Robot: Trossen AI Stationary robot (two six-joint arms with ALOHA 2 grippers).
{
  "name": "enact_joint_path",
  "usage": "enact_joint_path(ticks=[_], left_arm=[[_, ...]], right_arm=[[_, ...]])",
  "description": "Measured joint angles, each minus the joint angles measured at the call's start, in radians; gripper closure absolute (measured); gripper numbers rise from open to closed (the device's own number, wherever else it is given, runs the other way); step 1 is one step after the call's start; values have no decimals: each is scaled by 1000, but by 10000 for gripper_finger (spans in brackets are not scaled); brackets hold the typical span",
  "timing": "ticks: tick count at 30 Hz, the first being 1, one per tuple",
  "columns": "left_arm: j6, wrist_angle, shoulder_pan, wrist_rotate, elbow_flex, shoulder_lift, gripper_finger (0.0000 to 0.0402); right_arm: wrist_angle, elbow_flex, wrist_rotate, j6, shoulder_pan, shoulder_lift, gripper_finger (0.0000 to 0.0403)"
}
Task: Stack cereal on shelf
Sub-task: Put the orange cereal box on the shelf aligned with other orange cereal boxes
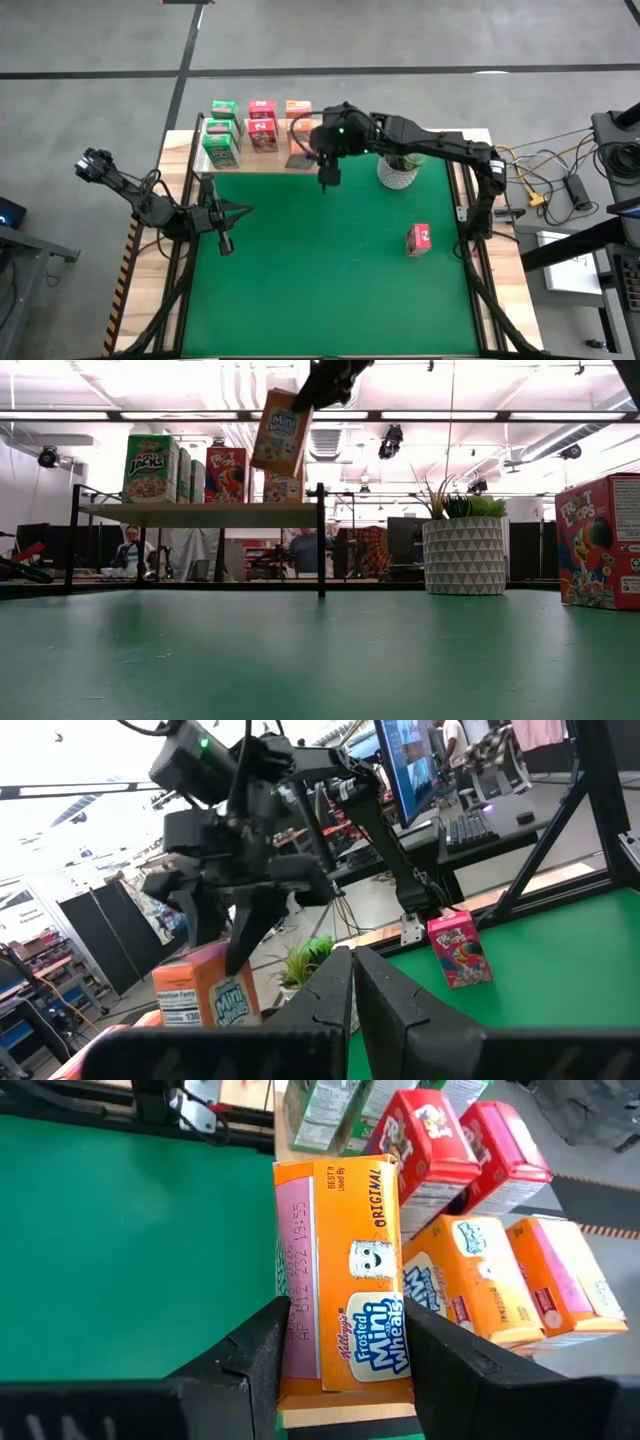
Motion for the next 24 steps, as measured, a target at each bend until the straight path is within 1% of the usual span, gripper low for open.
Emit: enact_joint_path(ticks=[5,13,17,24], left_arm=[[0,0,0,0,0,0,402],[0,0,0,0,0,0,402],[0,0,0,0,0,0,402],[0,0,0,0,0,1,402]], right_arm=[[44,-55,-13,-25,-25,0,243],[72,-112,-13,-55,-32,1,229],[91,-126,-5,-56,-34,8,213],[104,-124,-3,-66,-43,36,171]])
